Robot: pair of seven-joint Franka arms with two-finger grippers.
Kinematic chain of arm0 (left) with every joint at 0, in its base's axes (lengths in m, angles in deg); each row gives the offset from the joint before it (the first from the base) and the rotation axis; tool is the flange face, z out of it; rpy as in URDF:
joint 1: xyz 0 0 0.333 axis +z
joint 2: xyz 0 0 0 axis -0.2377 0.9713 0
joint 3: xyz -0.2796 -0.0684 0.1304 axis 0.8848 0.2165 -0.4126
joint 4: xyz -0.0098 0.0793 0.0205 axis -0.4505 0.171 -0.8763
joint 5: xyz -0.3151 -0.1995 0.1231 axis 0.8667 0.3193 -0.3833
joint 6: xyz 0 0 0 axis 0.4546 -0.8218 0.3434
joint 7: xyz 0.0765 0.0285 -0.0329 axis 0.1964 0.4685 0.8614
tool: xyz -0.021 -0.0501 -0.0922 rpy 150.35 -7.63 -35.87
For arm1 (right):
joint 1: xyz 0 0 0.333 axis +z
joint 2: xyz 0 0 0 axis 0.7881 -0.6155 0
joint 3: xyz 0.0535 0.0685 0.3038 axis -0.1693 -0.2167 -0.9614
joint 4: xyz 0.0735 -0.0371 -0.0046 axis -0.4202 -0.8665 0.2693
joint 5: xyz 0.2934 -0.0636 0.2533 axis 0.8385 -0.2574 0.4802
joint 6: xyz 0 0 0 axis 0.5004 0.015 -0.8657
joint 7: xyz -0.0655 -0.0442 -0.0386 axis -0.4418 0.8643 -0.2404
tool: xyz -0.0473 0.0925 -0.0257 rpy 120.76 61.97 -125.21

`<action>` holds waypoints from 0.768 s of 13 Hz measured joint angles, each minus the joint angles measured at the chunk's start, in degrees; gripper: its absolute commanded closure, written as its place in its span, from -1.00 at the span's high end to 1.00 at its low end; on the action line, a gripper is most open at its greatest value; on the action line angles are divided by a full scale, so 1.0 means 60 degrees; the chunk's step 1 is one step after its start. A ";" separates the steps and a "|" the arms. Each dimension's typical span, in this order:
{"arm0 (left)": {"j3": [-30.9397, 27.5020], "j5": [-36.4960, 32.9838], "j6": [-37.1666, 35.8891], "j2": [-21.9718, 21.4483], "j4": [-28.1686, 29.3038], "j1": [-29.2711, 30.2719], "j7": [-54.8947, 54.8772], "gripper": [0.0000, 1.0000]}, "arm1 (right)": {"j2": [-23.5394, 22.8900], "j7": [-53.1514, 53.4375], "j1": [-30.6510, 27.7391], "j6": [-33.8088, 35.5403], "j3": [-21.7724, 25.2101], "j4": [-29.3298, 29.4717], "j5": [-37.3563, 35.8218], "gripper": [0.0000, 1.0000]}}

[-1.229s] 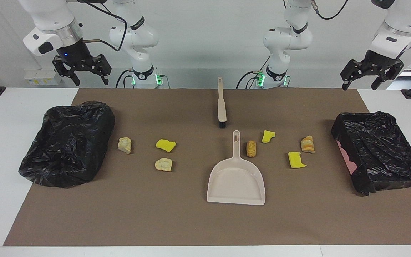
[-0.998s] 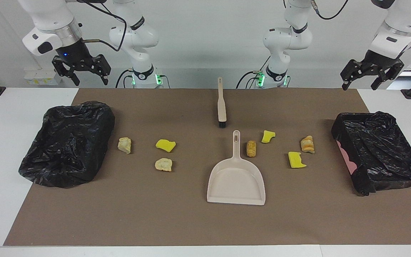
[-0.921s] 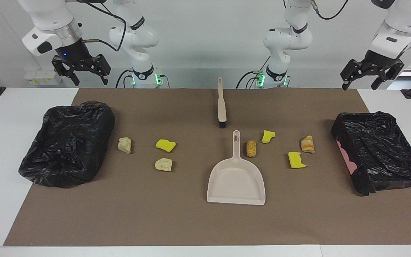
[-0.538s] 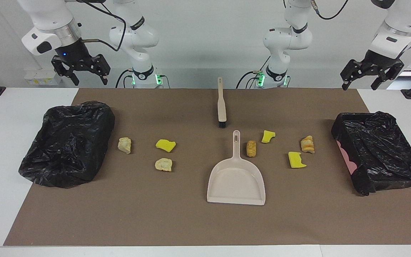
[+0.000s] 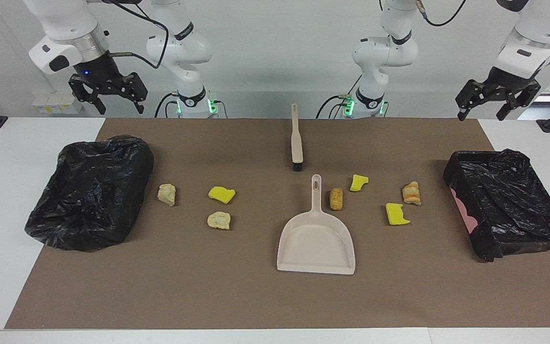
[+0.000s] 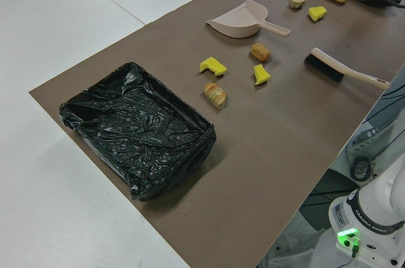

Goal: Sweep and dump trash in bin

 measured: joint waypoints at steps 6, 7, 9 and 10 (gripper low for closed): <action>0.0000 0.0000 0.0000 0.0000 0.0000 0.0000 0.0000 1.00 | 0.0022 0.0000 -0.0003 0.0000 0.0013 0.0001 -0.0015 1.00; 0.0000 0.0000 0.0000 0.0000 0.0000 0.0000 0.0000 1.00 | 0.0043 0.0000 -0.0004 0.0000 0.0015 0.0000 -0.0016 1.00; 0.0011 0.0000 -0.0007 0.0000 0.0000 -0.0001 -0.0002 1.00 | 0.0095 0.0000 -0.0004 0.0026 0.0017 -0.0012 -0.0016 1.00; 0.0028 0.0000 -0.0010 0.0000 0.0000 -0.0005 -0.0003 1.00 | 0.0113 0.0000 -0.0005 0.0039 0.0018 -0.0020 -0.0016 1.00</action>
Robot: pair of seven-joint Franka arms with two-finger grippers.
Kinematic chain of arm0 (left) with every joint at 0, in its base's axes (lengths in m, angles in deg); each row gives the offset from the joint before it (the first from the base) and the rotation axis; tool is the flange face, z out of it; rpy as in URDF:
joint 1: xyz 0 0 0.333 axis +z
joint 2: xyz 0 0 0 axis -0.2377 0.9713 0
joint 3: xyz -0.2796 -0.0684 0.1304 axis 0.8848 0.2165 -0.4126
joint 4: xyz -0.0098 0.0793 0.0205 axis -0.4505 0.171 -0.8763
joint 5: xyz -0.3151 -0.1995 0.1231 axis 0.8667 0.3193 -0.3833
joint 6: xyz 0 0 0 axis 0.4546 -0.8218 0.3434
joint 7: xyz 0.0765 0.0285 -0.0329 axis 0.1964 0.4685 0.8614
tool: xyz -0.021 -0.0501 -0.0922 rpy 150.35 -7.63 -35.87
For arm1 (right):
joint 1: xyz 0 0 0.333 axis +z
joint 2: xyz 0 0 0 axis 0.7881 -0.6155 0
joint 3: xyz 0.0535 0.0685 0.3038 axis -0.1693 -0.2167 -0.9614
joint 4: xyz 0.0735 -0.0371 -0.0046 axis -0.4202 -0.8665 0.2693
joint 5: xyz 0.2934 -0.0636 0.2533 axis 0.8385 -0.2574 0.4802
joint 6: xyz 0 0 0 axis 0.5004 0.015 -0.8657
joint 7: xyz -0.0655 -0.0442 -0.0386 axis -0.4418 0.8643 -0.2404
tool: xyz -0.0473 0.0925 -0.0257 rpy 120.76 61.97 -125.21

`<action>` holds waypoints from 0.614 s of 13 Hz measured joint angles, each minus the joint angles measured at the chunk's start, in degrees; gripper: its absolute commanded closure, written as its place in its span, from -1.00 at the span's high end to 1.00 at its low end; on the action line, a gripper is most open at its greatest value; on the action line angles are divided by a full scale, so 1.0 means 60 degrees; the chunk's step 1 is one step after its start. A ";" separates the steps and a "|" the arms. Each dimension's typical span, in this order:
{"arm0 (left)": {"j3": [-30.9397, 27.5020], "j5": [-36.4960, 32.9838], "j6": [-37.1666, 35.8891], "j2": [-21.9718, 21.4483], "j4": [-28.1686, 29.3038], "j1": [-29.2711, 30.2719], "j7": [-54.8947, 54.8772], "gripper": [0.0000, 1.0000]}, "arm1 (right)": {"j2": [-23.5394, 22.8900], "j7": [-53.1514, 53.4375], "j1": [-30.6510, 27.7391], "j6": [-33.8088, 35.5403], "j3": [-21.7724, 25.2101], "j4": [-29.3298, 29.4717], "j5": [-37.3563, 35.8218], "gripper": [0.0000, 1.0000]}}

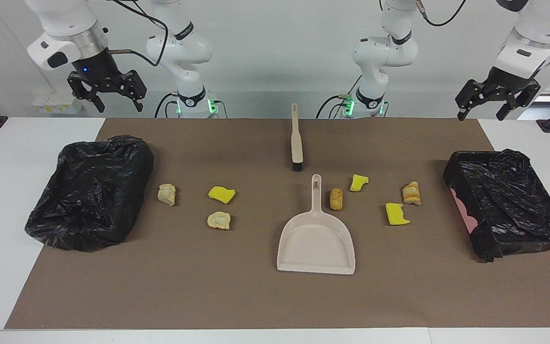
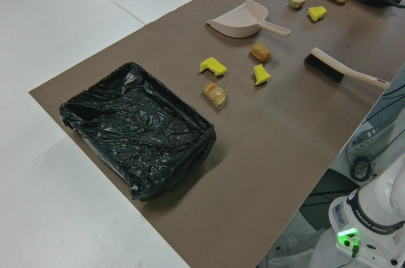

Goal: Sweep and dump trash in bin

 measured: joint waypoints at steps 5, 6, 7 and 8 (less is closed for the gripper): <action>-0.0036 0.0446 -0.0007 -0.0023 -0.0001 0.0021 0.0000 1.00 | 0.0024 0.0000 0.0000 0.0054 0.0000 -0.0041 -0.0004 1.00; -0.0037 0.0492 -0.0007 -0.0030 -0.0001 0.0028 0.0000 1.00 | 0.0059 0.0000 0.0000 0.0060 0.0000 -0.0100 -0.0004 1.00; -0.0037 0.0505 -0.0007 -0.0033 -0.0001 0.0028 0.0000 1.00 | 0.0106 0.0000 0.0007 0.0060 0.0000 -0.0167 -0.0049 1.00; -0.0037 0.0506 -0.0005 -0.0034 -0.0001 0.0031 0.0000 1.00 | 0.0135 0.0000 0.0015 0.0060 -0.0024 -0.0197 -0.0206 1.00</action>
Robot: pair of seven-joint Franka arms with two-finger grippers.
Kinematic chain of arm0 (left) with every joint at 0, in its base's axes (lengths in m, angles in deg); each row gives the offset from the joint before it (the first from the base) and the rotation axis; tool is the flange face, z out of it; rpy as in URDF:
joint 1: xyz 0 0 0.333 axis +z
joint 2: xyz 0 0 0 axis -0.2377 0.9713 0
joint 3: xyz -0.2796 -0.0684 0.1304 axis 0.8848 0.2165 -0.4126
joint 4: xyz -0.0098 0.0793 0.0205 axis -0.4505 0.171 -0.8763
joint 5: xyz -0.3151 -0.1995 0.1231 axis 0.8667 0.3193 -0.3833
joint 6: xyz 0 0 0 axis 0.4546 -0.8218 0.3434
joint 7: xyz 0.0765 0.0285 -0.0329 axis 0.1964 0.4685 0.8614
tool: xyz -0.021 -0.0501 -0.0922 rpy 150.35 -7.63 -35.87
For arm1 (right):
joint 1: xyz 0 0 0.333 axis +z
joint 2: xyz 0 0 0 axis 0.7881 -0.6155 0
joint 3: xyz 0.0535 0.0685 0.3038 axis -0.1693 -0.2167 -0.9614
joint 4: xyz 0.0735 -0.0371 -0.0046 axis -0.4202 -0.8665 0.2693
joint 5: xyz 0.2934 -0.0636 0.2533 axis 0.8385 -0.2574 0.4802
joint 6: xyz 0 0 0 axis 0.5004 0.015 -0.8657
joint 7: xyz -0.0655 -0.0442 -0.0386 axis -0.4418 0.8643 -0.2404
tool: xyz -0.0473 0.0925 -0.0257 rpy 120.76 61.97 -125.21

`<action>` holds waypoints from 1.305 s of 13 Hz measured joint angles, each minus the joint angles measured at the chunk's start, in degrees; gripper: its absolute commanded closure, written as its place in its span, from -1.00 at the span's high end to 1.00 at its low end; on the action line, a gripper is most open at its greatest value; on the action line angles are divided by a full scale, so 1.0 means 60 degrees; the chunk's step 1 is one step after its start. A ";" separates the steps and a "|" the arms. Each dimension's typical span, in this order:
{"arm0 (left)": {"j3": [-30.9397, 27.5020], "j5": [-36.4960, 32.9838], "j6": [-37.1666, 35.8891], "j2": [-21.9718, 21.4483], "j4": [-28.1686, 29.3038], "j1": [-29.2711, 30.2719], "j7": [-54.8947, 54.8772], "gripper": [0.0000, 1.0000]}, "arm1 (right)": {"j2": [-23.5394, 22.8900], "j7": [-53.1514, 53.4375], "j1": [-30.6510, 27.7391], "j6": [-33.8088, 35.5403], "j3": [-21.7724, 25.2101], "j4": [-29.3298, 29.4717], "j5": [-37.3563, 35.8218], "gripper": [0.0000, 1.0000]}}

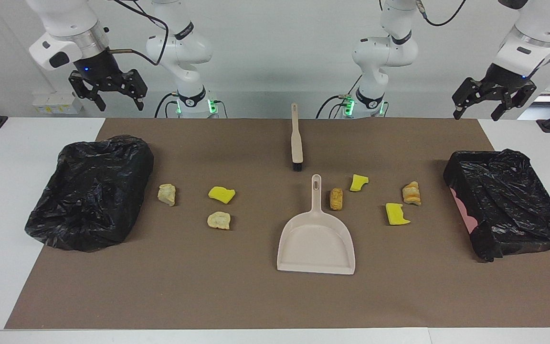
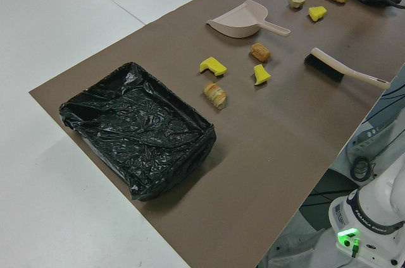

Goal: Sweep and dump trash in bin

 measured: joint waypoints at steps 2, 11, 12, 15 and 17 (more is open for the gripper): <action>0.0001 0.0000 -0.0003 -0.0019 0.0000 0.0003 -0.0002 1.00 | 0.0001 0.0000 0.0032 0.0000 -0.0093 0.0004 -0.0203 1.00; 0.0126 0.0000 -0.0058 -0.0056 0.0013 -0.0034 -0.0007 1.00 | -0.0598 0.0679 0.0263 -0.0417 -0.0330 0.0085 0.0095 1.00; 0.0179 0.0005 -0.0058 -0.0090 0.0069 -0.0077 -0.0007 1.00 | -0.0598 0.0680 0.0263 -0.0411 -0.0329 0.0086 0.0095 1.00; 0.0382 0.0022 0.0105 -0.0483 0.0763 -0.0567 0.0039 1.00 | -0.0597 0.0685 0.0261 -0.0397 -0.0324 0.0082 0.0094 1.00; 0.0426 0.0039 0.0528 -0.0942 0.1632 -0.1180 0.0614 1.00 | -0.0597 0.0685 0.0265 -0.0351 -0.0327 0.0063 0.0094 1.00</action>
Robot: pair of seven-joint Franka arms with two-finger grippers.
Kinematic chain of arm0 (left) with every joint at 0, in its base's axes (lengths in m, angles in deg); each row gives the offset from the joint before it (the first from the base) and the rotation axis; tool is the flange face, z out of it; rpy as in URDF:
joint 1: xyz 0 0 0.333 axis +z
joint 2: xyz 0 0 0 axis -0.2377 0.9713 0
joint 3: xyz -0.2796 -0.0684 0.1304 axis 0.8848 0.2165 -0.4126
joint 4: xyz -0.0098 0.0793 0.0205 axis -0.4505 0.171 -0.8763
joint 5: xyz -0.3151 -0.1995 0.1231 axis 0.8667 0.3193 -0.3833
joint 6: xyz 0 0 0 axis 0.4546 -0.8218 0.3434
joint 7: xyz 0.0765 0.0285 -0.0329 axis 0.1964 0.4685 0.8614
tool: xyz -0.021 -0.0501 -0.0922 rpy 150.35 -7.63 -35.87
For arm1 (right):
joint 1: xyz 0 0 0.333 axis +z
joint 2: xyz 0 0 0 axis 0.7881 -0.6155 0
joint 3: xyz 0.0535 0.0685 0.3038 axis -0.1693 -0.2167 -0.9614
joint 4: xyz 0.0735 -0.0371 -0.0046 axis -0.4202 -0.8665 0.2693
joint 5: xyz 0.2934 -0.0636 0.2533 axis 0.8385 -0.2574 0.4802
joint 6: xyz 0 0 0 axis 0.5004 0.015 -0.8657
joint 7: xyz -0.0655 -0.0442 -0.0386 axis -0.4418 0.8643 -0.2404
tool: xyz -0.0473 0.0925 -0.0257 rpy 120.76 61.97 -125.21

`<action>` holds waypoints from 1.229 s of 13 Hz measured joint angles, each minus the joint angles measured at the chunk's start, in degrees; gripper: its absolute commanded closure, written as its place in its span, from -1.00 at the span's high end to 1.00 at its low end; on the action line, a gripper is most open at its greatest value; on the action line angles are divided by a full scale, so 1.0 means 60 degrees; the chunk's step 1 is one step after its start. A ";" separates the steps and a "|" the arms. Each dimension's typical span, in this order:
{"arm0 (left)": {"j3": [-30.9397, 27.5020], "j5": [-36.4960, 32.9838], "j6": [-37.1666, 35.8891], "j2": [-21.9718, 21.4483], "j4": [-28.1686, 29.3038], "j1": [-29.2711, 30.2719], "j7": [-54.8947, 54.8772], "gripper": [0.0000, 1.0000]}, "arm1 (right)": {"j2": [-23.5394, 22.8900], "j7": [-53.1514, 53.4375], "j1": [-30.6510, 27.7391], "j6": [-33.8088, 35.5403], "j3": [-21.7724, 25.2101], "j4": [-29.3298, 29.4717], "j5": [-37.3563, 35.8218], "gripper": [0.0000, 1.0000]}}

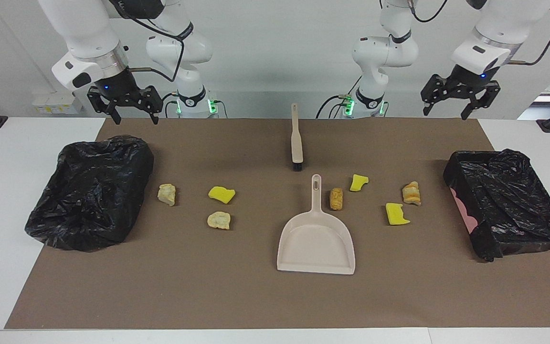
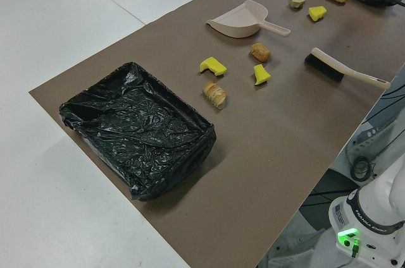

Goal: Sweep and dump trash in bin

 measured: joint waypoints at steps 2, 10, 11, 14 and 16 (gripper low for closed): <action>0.0030 0.0010 0.0281 -0.0431 0.0934 -0.0858 0.0962 1.00 | 0.0013 0.0000 0.0100 0.0087 -0.0005 -0.0003 0.0000 1.00; 0.0092 0.0043 0.2874 -0.1686 0.5215 -0.4292 0.4009 1.00 | -0.0537 0.1577 0.1641 -0.0782 -0.0032 -0.0409 0.0020 1.00; 0.0089 0.0047 0.3225 -0.1758 0.5655 -0.4660 0.4305 1.00 | -0.0776 0.1769 0.1855 -0.1080 -0.0032 -0.0413 0.0035 1.00; 0.0099 0.0054 0.4146 -0.1794 0.6657 -0.5446 0.4918 1.00 | -0.1531 0.1931 0.2438 -0.2219 -0.0115 -0.0427 0.0122 1.00; 0.0103 0.0058 0.5007 -0.1711 0.7314 -0.6217 0.5615 1.00 | -0.2007 0.2711 0.2969 -0.2995 -0.0260 -0.0428 0.0162 1.00</action>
